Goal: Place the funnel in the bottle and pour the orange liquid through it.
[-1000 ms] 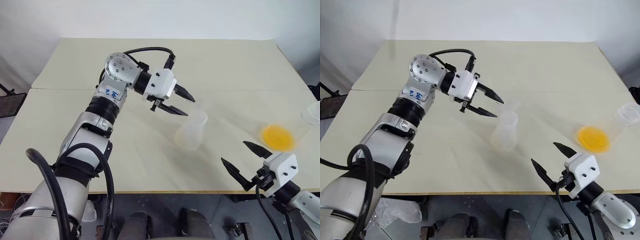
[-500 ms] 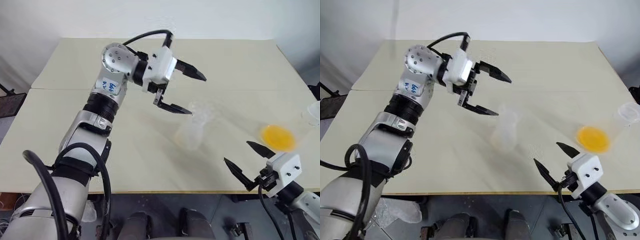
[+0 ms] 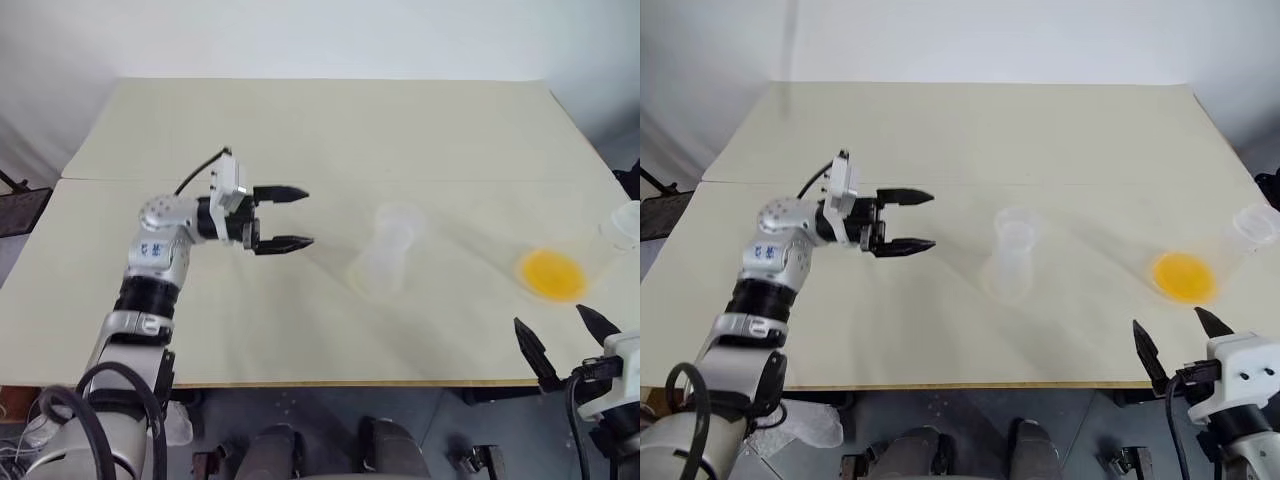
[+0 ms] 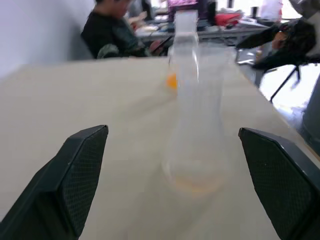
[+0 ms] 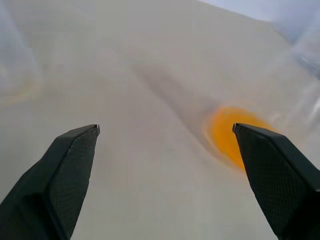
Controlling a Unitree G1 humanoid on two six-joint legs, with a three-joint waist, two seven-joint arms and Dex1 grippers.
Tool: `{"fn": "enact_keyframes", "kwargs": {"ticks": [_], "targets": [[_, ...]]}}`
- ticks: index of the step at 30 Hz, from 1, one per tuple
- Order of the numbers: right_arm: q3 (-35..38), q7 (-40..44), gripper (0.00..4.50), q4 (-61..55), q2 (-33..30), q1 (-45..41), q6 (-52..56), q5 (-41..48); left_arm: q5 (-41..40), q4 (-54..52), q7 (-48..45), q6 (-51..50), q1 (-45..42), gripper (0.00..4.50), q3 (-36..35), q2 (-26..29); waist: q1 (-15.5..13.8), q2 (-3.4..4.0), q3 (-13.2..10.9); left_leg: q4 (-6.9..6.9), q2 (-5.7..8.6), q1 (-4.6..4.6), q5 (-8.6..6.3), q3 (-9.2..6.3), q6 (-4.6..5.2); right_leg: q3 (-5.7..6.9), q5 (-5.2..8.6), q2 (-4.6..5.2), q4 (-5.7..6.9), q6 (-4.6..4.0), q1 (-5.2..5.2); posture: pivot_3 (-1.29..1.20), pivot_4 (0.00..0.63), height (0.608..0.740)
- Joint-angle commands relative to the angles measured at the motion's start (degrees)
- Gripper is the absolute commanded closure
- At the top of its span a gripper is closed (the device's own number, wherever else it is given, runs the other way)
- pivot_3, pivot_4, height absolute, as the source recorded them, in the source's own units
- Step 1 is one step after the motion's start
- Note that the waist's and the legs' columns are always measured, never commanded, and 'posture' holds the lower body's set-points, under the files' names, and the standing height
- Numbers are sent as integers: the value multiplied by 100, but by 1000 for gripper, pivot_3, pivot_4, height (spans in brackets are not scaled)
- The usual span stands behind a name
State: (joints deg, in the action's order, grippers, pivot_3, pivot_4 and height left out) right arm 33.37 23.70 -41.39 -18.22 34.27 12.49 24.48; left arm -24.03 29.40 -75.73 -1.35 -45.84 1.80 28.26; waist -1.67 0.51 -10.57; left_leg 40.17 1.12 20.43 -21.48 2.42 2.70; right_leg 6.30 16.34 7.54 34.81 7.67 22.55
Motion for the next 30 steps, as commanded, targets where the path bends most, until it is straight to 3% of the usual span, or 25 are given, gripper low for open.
{"fn": "enact_keyframes", "kwargs": {"ticks": [1,8,13,22,30], "targets": [[219,-280,0,-400,302,309,-141,15,13,-529,92,-6,373,54,-143,78,-9,0,0,1,1,0,0,-3,0,-2,0,0,0,0,-1,0,150,740],[626,-651,0,-616,946,969,-286,80,75,-771,150,111,845,54,-108,-72,18,7,4,-3,6,-3,-1,-3,-2,-16,0,-2,-2,0,-2,0,150,740],[974,-874,0,-409,937,869,-285,151,94,-897,263,184,992,54,-134,-194,37,8,5,-10,3,-11,-2,7,-4,-23,0,-3,-3,0,-2,0,150,740],[1712,-1212,0,1400,-836,-1017,685,502,39,-1644,792,98,1450,54,-171,-459,34,16,9,-13,-1,-14,-5,21,4,-28,-1,-1,-5,2,0,0,150,740],[1627,-986,0,2045,-1700,-1931,1187,646,-20,-2391,1106,-267,1911,54,-172,-427,19,24,12,-6,5,-12,-1,27,11,-33,-1,6,-11,3,-6,0,150,740]]}}
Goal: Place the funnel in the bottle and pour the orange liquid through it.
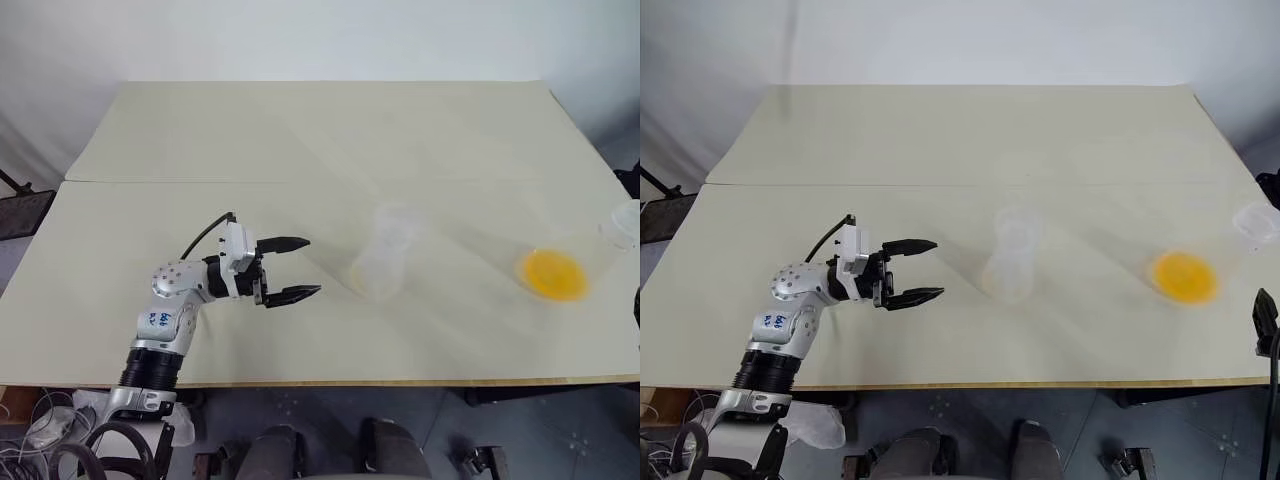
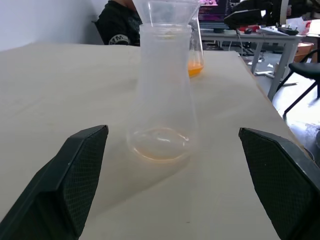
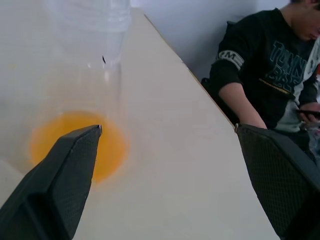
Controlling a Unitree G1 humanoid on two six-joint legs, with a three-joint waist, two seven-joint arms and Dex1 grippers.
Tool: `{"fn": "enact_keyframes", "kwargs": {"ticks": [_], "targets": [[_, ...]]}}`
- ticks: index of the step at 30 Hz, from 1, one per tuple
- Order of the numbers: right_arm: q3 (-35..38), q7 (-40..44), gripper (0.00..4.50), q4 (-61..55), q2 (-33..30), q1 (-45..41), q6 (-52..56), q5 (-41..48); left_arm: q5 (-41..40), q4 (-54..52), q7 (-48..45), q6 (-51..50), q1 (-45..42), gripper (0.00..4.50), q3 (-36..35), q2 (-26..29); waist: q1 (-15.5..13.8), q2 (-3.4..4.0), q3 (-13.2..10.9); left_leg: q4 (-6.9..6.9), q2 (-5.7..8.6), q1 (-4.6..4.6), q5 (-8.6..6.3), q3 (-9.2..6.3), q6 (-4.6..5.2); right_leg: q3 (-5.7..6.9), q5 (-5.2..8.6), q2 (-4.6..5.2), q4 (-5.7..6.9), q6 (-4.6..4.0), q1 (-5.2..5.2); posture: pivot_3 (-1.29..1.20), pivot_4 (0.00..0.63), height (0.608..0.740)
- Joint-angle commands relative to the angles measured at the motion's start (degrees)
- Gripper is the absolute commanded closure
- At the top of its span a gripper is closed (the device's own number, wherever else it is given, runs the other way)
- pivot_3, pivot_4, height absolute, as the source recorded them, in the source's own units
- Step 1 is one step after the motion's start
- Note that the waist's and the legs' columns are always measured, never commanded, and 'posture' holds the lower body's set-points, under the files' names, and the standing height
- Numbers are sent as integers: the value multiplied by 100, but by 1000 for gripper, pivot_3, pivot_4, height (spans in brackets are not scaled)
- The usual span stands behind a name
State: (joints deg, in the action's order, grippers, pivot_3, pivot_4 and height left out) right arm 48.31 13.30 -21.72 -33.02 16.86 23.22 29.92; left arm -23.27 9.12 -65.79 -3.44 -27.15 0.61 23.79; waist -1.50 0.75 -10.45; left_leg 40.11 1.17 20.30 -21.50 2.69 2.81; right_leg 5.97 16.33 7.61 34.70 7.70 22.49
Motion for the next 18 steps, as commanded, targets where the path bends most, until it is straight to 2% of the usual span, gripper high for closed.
{"fn": "enact_keyframes", "kwargs": {"ticks": [1,7,13,18], "targets": [[136,80,0,90,-245,-234,145,105,-97,-412,138,-79,67,54,-49,16,2,0,0,0,0,-1,0,2,0,-1,0,1,0,0,0,0,150,740],[99,263,0,-204,-397,-444,701,517,-114,-622,309,-204,169,54,-7,-55,-3,1,0,-3,1,1,0,-2,0,4,-1,1,0,1,1,0,150,740],[279,230,0,-905,-328,-279,1354,1141,-132,-763,382,-285,271,54,-12,-63,-3,1,0,-3,-2,1,0,-3,-1,4,-1,-1,-1,2,1,0,150,740],[268,90,0,-1045,-301,-362,1519,1357,-119,-775,421,-297,293,54,12,-87,-3,1,0,-2,0,1,0,-2,0,1,-1,1,-8,2,-1,0,150,740]]}}
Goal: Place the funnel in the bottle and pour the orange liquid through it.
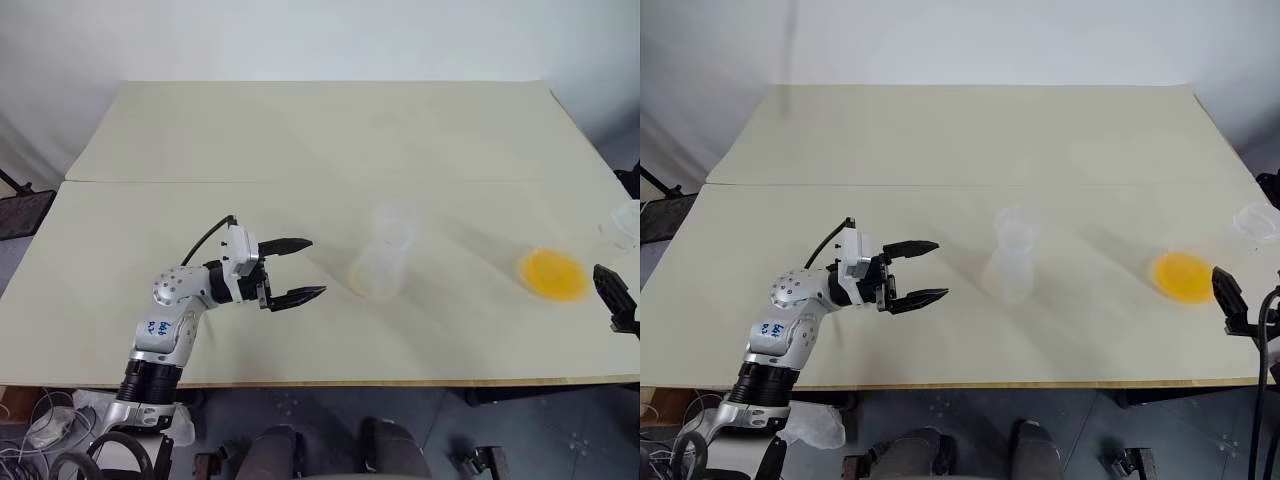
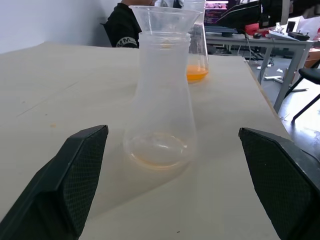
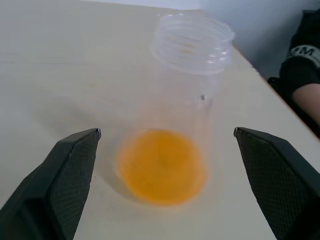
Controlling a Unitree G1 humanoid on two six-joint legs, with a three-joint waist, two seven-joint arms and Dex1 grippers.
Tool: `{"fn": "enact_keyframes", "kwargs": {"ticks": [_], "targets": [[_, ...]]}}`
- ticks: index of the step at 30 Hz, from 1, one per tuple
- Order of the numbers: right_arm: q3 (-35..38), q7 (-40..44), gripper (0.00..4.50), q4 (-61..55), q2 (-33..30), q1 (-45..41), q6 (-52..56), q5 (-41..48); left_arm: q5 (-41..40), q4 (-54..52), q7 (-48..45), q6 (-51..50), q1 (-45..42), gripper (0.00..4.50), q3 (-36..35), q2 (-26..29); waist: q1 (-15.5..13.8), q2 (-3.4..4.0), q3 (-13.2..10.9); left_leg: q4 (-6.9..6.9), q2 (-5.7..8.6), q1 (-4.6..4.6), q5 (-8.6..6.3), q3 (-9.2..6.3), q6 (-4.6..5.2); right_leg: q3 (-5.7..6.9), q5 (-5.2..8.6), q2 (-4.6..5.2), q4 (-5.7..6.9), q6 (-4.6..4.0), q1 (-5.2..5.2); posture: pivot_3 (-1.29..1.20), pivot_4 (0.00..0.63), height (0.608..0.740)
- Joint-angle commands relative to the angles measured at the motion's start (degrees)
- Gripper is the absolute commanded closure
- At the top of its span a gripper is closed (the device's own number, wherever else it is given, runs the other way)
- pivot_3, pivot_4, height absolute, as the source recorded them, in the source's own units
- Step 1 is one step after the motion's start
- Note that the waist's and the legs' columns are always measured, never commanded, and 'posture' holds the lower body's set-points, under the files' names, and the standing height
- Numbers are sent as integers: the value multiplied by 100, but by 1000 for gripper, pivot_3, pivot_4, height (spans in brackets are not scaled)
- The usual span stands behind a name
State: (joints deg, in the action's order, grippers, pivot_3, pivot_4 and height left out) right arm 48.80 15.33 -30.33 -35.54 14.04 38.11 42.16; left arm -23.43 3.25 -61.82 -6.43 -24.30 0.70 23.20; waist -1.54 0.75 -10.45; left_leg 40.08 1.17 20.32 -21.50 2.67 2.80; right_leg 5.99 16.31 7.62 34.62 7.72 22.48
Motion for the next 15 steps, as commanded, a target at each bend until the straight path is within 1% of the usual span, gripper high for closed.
{"fn": "enact_keyframes", "kwargs": {"ticks": [1,8,15], "targets": [[211,-134,0,-190,-49,-100,43,146,-105,-191,24,0,10,54,4,-28,1,0,0,0,0,0,0,0,0,0,0,0,0,0,0,0,150,740],[-135,-261,0,241,-231,-743,11,-80,-101,-170,27,2,-23,54,18,-25,10,0,0,0,-1,-1,0,4,0,0,0,-1,0,0,1,0,150,740],[-339,-126,0,610,-287,-1032,-95,-240,-132,-335,35,-45,104,54,-18,37,4,0,0,-1,1,2,0,2,0,4,0,-1,-2,1,1,0,150,740]]}}
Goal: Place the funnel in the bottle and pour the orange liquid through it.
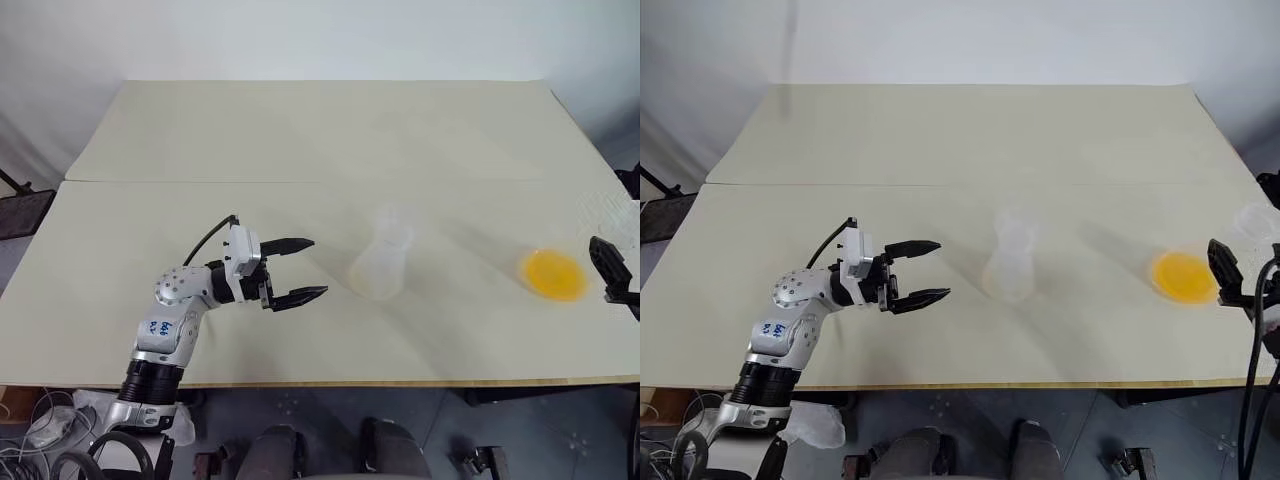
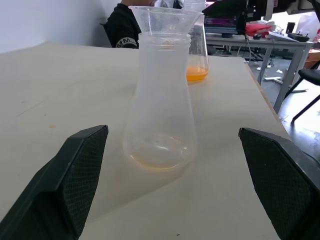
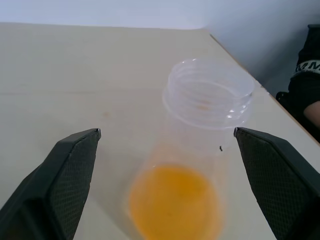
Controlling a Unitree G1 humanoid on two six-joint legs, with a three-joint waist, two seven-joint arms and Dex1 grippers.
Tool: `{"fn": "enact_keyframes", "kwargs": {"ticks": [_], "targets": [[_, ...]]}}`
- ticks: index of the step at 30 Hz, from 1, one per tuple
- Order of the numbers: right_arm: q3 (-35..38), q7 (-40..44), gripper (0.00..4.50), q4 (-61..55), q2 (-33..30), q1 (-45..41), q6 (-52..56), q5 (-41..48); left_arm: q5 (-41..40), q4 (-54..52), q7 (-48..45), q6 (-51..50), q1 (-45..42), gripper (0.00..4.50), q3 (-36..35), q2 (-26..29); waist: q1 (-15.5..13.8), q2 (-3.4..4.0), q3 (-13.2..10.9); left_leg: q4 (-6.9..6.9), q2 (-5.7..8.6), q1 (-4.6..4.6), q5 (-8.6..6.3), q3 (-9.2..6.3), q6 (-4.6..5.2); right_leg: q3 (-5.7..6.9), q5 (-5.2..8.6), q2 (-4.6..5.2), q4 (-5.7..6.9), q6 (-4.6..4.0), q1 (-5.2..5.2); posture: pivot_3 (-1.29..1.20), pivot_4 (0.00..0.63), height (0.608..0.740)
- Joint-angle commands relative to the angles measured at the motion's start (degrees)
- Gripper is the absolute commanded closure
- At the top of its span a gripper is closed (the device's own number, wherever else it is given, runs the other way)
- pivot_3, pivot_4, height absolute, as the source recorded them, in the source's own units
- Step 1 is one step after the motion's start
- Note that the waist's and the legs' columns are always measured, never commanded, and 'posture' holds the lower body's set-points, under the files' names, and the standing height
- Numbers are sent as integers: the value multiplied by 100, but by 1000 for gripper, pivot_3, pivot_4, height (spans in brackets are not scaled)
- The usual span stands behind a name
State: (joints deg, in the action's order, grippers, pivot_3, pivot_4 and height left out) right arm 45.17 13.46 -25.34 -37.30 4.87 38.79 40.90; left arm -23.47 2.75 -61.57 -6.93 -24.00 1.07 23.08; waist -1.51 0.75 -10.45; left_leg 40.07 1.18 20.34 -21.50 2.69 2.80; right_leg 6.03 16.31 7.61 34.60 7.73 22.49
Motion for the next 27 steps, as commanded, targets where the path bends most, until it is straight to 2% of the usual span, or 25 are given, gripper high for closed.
{"fn": "enact_keyframes", "kwargs": {"ticks": [1,27], "targets": [[-14,84,0,188,-121,-168,-187,-145,-130,-307,15,-5,89,54,-60,56,3,0,0,0,0,0,0,0,0,0,0,0,0,0,0,0,150,740],[-626,843,0,2519,-421,-1554,-1445,-1183,-223,-657,188,-153,264,54,-93,205,12,1,-1,0,-3,1,0,5,-1,2,0,0,-7,0,0,0,150,740]]}}
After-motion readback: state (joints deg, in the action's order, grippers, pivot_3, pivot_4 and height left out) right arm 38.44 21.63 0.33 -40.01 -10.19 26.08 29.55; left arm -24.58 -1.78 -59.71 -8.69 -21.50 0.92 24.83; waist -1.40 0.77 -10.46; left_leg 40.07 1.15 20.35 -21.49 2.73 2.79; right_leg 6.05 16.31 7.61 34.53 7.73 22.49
